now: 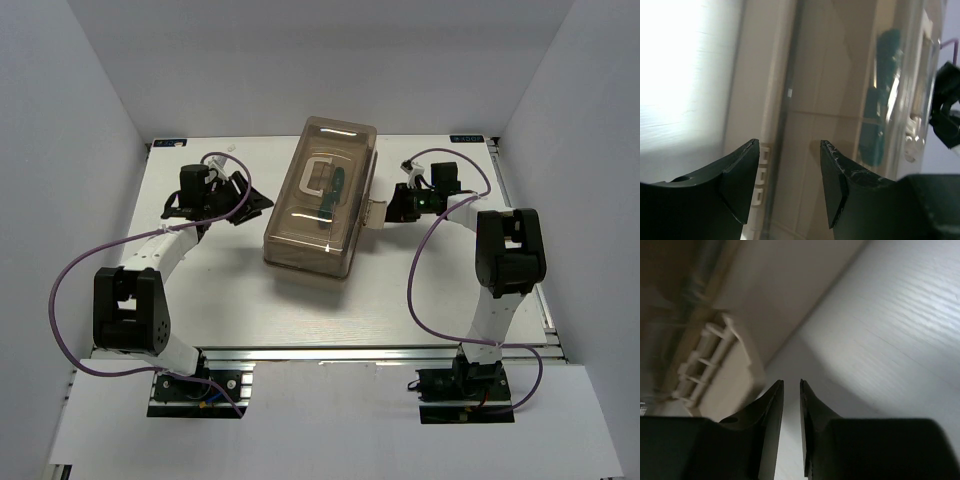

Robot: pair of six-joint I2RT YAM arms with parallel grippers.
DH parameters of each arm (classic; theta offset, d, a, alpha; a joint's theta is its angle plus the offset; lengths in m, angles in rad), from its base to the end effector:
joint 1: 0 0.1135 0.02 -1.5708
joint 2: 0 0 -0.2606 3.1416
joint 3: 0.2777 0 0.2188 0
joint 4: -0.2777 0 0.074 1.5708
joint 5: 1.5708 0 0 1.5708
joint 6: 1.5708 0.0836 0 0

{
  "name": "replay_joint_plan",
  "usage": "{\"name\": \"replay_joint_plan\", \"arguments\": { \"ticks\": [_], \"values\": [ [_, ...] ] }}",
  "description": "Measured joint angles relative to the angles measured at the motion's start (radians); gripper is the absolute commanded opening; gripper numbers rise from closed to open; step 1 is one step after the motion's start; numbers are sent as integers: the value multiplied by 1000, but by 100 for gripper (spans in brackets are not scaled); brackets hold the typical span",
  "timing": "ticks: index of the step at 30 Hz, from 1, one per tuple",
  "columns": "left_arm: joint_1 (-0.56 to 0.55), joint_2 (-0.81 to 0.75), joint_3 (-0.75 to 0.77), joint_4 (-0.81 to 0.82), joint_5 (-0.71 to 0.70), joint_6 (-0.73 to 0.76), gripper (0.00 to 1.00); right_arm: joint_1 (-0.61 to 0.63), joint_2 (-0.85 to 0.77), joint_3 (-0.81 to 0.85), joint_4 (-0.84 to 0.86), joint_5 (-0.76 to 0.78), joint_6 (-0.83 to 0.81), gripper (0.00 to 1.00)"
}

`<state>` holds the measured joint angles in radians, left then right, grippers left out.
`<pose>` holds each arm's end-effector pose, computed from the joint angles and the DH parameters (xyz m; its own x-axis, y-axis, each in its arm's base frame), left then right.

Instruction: Sort the tools into containers

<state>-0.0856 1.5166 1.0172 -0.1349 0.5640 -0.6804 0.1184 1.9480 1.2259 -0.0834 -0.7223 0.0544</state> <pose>0.3308 -0.0732 0.2399 -0.7743 -0.4672 -0.4268 0.0182 0.6578 -0.7530 0.3989 0.1031 0.1631 -0.7446 -0.0475 -0.6658 -0.5037 0.6946 0.5137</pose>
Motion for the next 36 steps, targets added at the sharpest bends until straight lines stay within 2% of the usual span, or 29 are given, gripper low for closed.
{"name": "replay_joint_plan", "arguments": {
  "ticks": [6, 10, 15, 23, 26, 31, 36],
  "values": [
    [-31, 0, 0, 30, 27, -2, 61, 1, -32, 40, 94, -129, 89, 26],
    [-32, 1, 0, 47, 28, -8, 61, 5, -48, 55, 135, -161, 135, 26],
    [-33, 15, 1, 65, 28, -13, 61, 11, -59, 60, 121, -140, 148, 27],
    [-35, 27, 1, 69, 27, -19, 61, 40, -59, 46, 39, -9, 119, 26],
    [-39, 27, 1, 70, 30, -23, 61, 47, -58, 17, 29, -16, 114, 30],
    [-43, 35, 1, 95, 40, -35, 61, 43, 10, 13, 55, -119, 130, 35],
    [-44, 60, 1, 119, 54, -50, 61, 40, 134, 16, 177, -280, 257, 37]
  ]
}}
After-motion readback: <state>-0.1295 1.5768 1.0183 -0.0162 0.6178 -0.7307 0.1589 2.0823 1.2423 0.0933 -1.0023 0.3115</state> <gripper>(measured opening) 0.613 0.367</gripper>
